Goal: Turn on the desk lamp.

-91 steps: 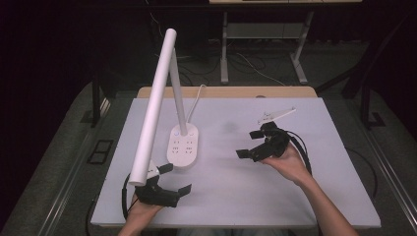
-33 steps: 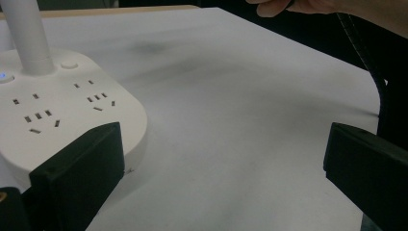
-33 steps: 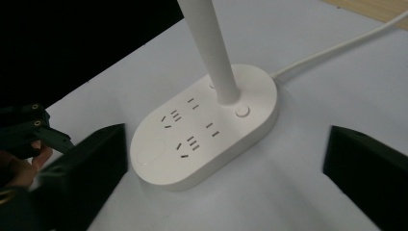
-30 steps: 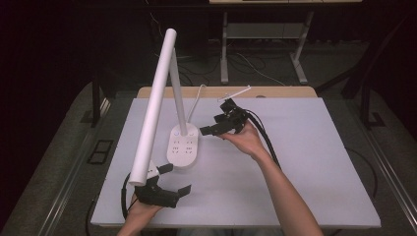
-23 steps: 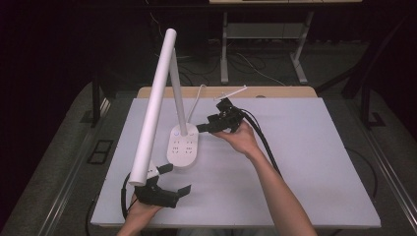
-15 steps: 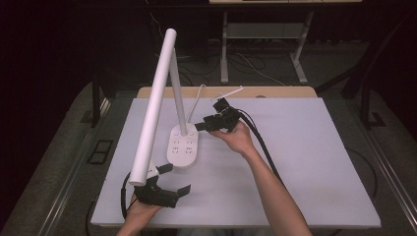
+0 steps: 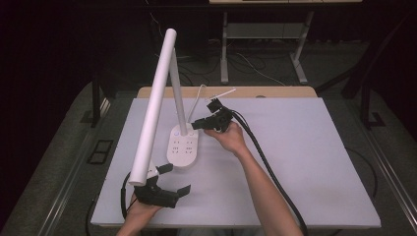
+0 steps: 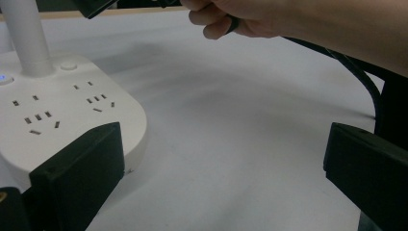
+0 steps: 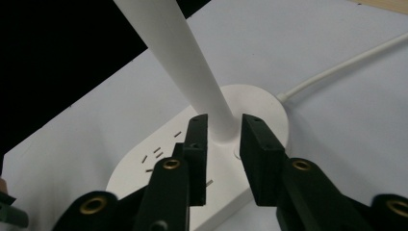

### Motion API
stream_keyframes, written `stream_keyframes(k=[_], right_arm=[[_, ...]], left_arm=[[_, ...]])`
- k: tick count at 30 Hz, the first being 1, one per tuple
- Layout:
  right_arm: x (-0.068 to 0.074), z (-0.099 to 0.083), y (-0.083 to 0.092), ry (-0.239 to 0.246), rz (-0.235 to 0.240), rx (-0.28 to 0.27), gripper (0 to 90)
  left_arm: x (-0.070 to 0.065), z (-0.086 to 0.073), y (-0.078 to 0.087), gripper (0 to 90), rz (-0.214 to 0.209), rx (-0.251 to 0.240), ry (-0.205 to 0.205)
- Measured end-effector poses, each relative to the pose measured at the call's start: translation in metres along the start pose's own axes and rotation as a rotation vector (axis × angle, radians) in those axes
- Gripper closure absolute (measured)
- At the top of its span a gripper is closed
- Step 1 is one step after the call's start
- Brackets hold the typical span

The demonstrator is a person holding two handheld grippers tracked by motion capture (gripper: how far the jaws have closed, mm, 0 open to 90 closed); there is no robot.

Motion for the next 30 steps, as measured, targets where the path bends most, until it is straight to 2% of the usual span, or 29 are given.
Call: stream_keyframes(k=[7,10,17,27,30], right_arm=[[-0.004,-0.002,-0.014,-0.029,-0.002,0.000,88.8],[-0.007,-0.004,-0.021,-0.048,-0.005,-0.004,89.4],[-0.013,-0.010,-0.033,-0.060,-0.007,0.001,89.4],[-0.019,-0.015,-0.041,-0.074,-0.014,0.016,89.5],[-0.019,-0.018,-0.044,-0.081,0.004,0.016,89.5]], left_arm=[[0.000,0.001,0.001,0.0,-0.001,-0.003,0.003],[0.000,0.001,0.001,0.0,-0.001,-0.005,0.004],[0.001,0.001,0.001,0.0,-0.002,-0.004,0.002],[0.002,0.001,0.001,0.0,-0.002,-0.002,0.001],[0.002,0.001,0.001,0.0,-0.002,-0.002,0.002]])
Point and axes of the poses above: each handheld gripper's, and its own axes: y roughly backward along the jaws, z roughly out of its top, x roughly to its left, the point moved 10 cm from there along -y, roughly forward along the jaws, and after that the axes turned 2 degrees about z, right-handed, at the moved point
